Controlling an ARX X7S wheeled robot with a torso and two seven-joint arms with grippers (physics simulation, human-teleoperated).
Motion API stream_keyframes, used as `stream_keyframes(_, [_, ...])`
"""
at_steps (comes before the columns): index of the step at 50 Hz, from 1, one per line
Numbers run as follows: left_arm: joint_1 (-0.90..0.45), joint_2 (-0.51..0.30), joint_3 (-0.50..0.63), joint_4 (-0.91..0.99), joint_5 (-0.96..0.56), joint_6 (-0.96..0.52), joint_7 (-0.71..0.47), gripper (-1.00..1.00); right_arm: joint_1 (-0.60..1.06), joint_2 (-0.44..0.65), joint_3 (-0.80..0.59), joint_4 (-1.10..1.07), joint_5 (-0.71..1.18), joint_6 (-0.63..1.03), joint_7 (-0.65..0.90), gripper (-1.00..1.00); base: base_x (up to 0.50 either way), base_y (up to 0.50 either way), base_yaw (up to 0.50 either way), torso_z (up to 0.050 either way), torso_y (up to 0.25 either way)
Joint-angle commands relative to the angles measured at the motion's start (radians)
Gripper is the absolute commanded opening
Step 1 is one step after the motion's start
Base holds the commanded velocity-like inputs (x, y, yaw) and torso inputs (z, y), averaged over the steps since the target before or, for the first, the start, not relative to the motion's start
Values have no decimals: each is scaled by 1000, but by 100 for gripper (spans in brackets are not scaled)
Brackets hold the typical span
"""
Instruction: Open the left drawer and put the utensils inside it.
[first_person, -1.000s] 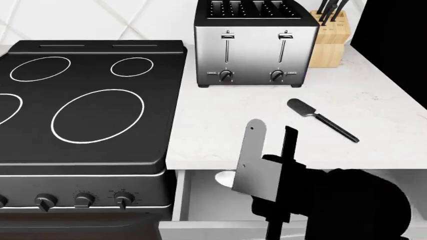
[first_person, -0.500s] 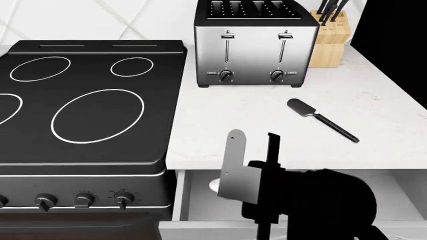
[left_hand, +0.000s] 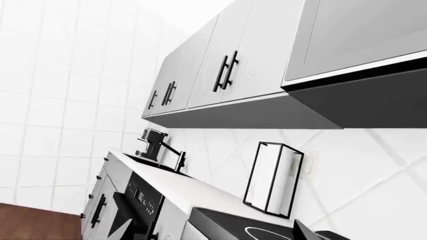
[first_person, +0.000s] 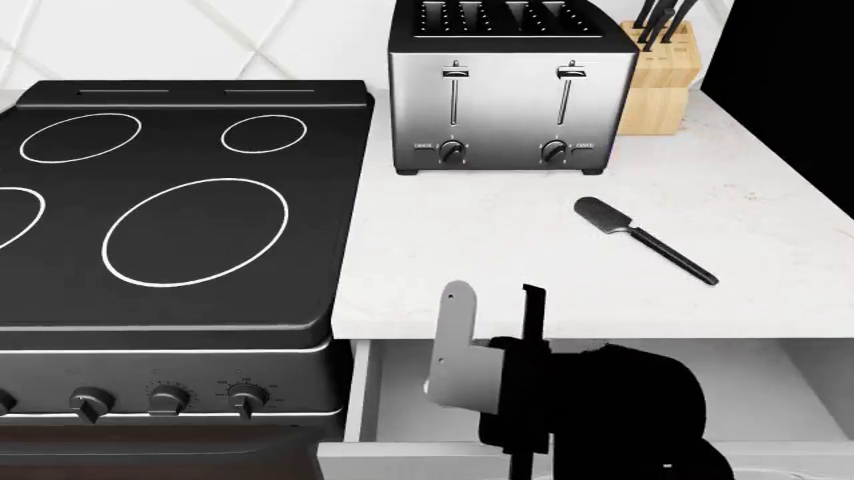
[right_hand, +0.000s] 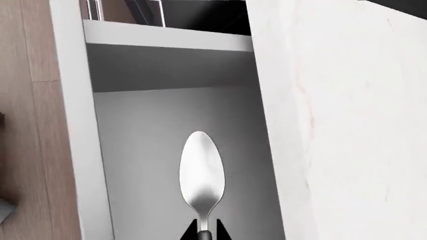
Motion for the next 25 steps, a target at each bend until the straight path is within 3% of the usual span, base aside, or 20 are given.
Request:
stream_keyframes(1, [-1, -1, 1, -4, -3, 2, 0, 100, -21, 3, -13, 33, 11, -25, 22, -100, 0, 0, 0, 0, 0])
stream_keyframes(6, [-1, -1, 0, -5, -3, 3, 0, 100, -20, 2, -13, 33, 13, -26, 23, -100, 0, 0, 0, 0, 0])
stream_keyframes(7, [-2, -1, 0, -6, -3, 3, -1, 100, -18, 0, -10, 32, 14, -26, 23, 100, 0, 0, 0, 0, 0])
stream_keyframes(25, [-6, -3, 5, -12, -6, 4, 3, 100, 18, -19, 40, -7, 31, -16, 16, 100, 0, 0, 0, 0, 0])
